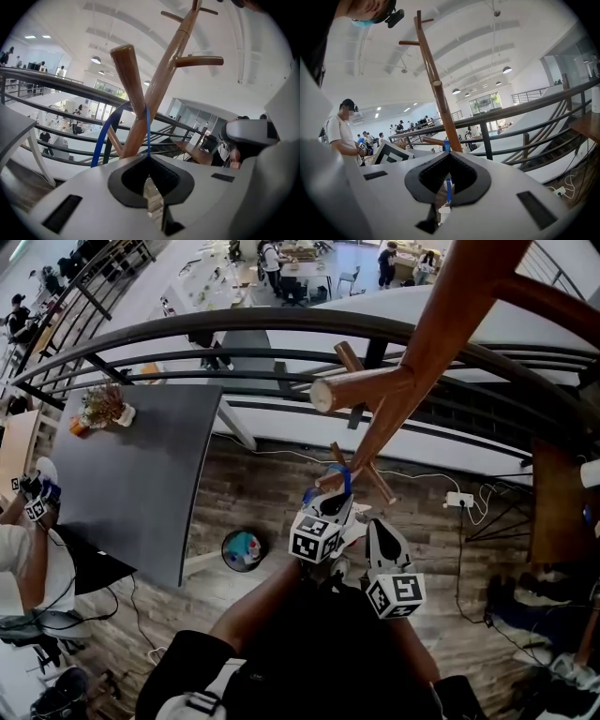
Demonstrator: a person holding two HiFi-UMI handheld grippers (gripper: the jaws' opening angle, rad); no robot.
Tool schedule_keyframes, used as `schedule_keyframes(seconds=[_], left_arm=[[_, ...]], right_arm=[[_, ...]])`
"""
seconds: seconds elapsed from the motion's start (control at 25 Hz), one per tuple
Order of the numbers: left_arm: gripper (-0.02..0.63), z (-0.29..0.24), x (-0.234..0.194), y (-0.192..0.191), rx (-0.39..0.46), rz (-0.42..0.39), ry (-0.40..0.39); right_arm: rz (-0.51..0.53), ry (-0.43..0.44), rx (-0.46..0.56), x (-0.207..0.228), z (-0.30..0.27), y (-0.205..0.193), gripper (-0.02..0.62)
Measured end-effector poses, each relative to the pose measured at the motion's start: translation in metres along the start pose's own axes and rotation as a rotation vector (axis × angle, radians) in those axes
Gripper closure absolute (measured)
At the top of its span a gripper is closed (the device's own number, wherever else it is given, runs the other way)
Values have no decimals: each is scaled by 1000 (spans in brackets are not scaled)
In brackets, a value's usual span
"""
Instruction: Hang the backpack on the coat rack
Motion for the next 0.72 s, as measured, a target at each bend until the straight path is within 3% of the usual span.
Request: schedule_keyframes(seconds=[0.72], left_arm=[[595,-1,-14,-27,-47,48,42]], right_arm=[[5,0,-11,2,2,-5,583]])
Point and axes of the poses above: the fingertips, and each gripper's own axes: z backward along the fingers, x to its right, y out of its top, the point moved 6 cm from there along z, backward along the fingers, and after that the axes turned 1 degree about z, right-handed, at the moved point
